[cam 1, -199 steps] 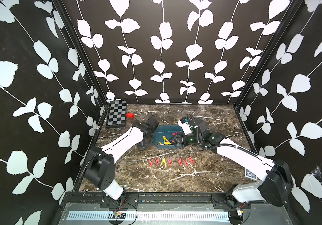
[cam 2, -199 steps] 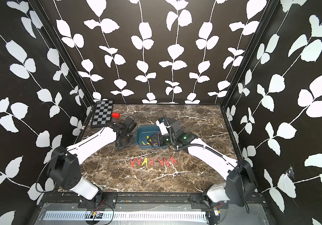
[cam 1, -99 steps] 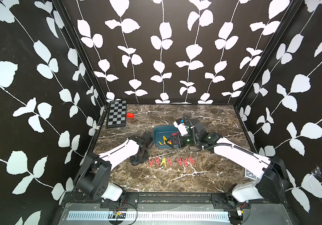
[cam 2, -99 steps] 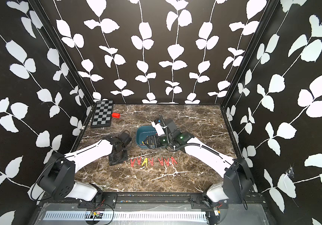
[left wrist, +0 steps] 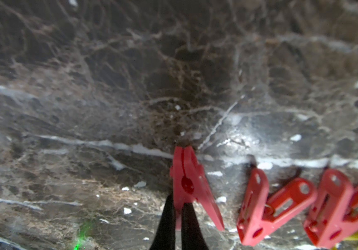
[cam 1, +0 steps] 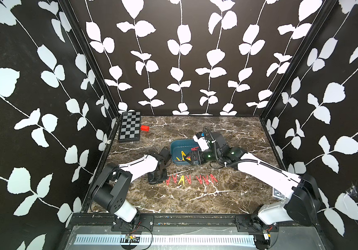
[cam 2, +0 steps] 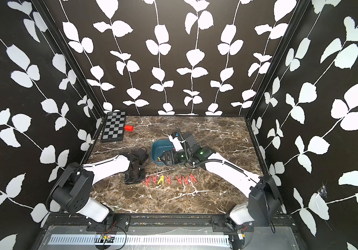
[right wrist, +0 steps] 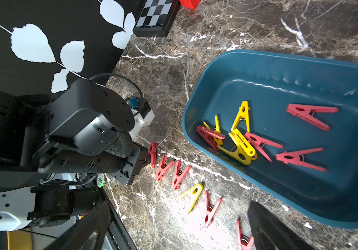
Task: Take the clothespins out of the storage box
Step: Place the clothespin at the center of the board.
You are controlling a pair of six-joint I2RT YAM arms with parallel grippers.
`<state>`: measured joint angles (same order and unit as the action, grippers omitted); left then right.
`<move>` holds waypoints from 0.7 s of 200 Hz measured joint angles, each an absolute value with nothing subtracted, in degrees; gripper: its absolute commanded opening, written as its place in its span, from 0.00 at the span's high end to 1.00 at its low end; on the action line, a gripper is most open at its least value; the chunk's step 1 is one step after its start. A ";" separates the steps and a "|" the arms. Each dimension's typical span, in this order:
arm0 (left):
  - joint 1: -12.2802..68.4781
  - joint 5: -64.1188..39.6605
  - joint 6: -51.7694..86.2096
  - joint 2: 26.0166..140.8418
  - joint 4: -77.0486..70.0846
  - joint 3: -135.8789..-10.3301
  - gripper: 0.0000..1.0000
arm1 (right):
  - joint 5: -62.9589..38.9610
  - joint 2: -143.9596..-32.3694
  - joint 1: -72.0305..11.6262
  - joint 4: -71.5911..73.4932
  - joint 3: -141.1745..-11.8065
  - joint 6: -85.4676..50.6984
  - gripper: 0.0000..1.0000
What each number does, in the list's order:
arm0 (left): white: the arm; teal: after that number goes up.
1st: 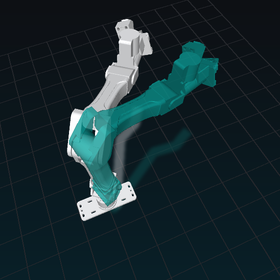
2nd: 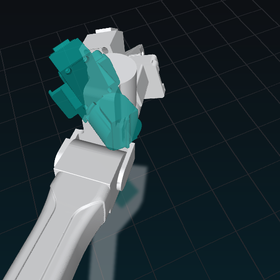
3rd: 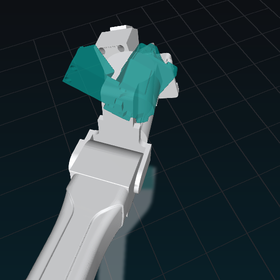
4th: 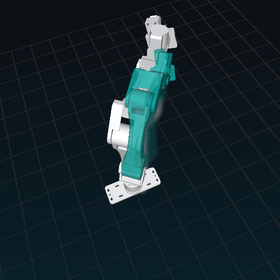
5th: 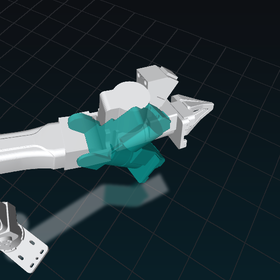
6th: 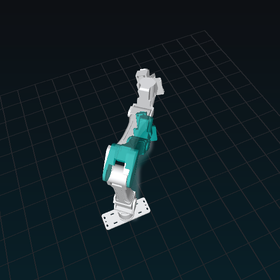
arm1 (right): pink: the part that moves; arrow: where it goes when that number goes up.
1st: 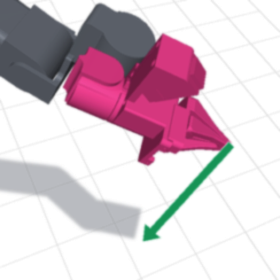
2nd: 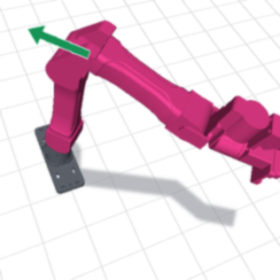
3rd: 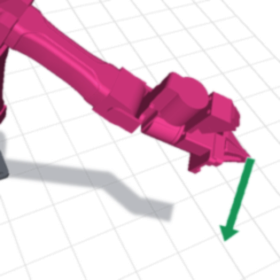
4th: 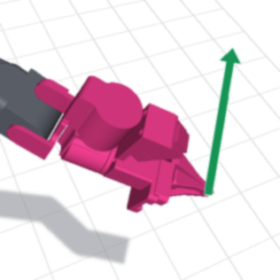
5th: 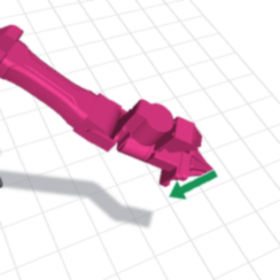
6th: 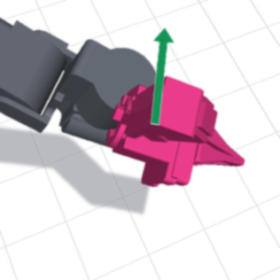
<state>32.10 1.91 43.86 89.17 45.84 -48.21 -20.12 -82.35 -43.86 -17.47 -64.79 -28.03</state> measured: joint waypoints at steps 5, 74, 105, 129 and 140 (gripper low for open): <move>32.10 1.87 43.72 89.21 45.84 -48.23 0.94 | -20.08 -82.35 -43.88 -17.47 -64.79 -28.03 0.01; 32.08 1.52 42.74 89.43 46.74 -48.36 0.72 | -17.72 -82.61 -43.88 -19.27 -65.58 -27.99 0.01; 32.08 1.50 42.61 89.43 47.22 -48.58 0.66 | -16.19 -83.26 -43.88 -20.45 -66.50 -27.49 0.01; 32.08 1.72 42.54 88.88 48.84 -49.54 0.58 | -14.70 -84.97 -43.88 -22.22 -68.45 -26.30 0.01; 32.08 2.13 42.63 88.25 49.78 -50.54 0.56 | -13.96 -86.02 -43.86 -23.09 -69.71 -25.63 0.01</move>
<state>32.08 2.13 42.63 88.25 49.78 -50.54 -13.96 -86.02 -43.86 -23.09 -69.71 -25.63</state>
